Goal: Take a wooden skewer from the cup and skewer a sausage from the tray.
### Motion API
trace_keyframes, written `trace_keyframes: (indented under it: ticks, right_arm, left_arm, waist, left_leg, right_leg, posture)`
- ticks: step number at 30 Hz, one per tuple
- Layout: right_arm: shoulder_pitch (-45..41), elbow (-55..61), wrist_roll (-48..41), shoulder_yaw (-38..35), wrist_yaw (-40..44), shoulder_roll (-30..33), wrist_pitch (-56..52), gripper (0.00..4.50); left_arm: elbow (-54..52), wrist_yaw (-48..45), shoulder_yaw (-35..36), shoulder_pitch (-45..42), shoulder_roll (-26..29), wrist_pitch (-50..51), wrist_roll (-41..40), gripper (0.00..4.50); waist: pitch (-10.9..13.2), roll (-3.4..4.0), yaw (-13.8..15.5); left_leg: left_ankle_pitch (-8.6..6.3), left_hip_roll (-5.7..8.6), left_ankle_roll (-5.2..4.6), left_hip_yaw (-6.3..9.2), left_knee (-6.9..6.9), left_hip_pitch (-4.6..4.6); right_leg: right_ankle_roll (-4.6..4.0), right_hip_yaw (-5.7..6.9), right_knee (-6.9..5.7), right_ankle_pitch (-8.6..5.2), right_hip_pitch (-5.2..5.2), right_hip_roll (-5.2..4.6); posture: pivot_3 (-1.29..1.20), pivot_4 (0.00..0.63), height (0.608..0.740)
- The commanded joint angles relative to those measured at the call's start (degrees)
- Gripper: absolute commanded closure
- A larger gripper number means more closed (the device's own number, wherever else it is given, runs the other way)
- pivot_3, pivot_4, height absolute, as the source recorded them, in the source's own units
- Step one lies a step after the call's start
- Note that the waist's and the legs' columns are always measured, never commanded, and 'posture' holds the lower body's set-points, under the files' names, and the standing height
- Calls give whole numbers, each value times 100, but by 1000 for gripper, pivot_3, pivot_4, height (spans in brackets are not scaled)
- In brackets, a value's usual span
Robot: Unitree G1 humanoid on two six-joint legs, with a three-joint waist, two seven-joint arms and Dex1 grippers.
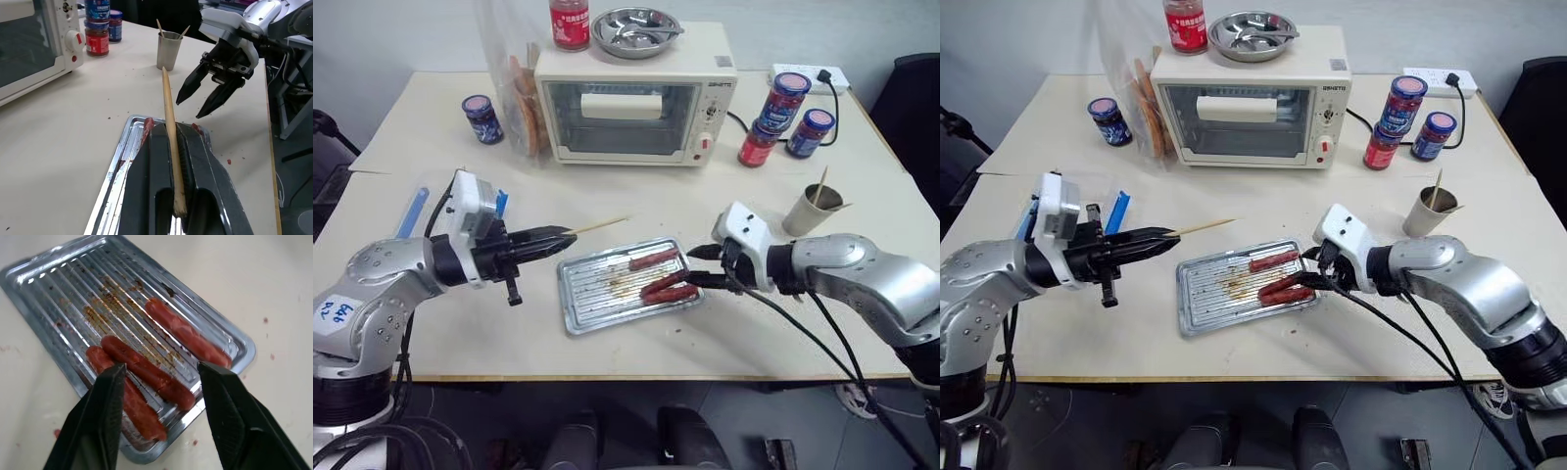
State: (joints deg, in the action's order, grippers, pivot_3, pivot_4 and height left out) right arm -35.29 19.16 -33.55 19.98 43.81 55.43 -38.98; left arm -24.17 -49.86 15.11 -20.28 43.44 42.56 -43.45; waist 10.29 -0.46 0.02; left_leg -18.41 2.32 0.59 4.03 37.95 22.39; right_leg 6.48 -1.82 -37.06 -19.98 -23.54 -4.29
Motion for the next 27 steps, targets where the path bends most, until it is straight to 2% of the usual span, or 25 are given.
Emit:
trace_keyframes:
  ticks: [1, 3, 6, 14, 27]
  right_arm:
    - [-18, -129, 643, 79, 528, -96, 470, 2345]
    - [30, -164, 791, 90, 706, -163, 532, 2684]
    - [147, -75, 927, 69, 949, -209, 547, 3455]
    - [350, 30, 1249, 61, 1233, -428, 527, 3455]
    - [207, -466, 1873, 118, 1609, -758, 877, 3455]
  left_arm:
    - [-368, 196, 128, 50, 20, 51, -219, 4500]
    - [-496, 253, 125, 125, 29, 49, -242, 4500]
    - [-599, 347, 120, 155, 40, 78, -298, 4500]
    - [-597, 475, 60, 138, 42, 44, -298, 4500]
    - [-454, 432, 15, 66, 49, -92, -231, 4500]
  waist:
    - [0, 0, -7]
    - [0, 0, -9]
    - [0, 0, -21]
    - [0, 0, -12]
    - [0, 0, -16]
  left_leg:
    - [0, 1, 0, 0, 0, 0]
    - [0, 1, 0, 0, 0, 1]
    - [0, 0, 1, 0, -3, 0]
    - [2, 2, 4, -1, 8, -3]
    - [4, 3, 7, -1, 10, -6]
  right_leg:
    - [0, -1, 0, 0, 0, 0]
    - [0, -1, -1, 0, -3, -1]
    - [0, -1, -1, 0, -4, 1]
    - [0, -2, -17, 0, -3, 0]
    - [0, -2, -28, 0, -4, 0]
  posture:
    - [0, 150, 740]
    - [0, 150, 740]
    - [0, 150, 740]
    - [0, 150, 740]
    - [0, 150, 740]
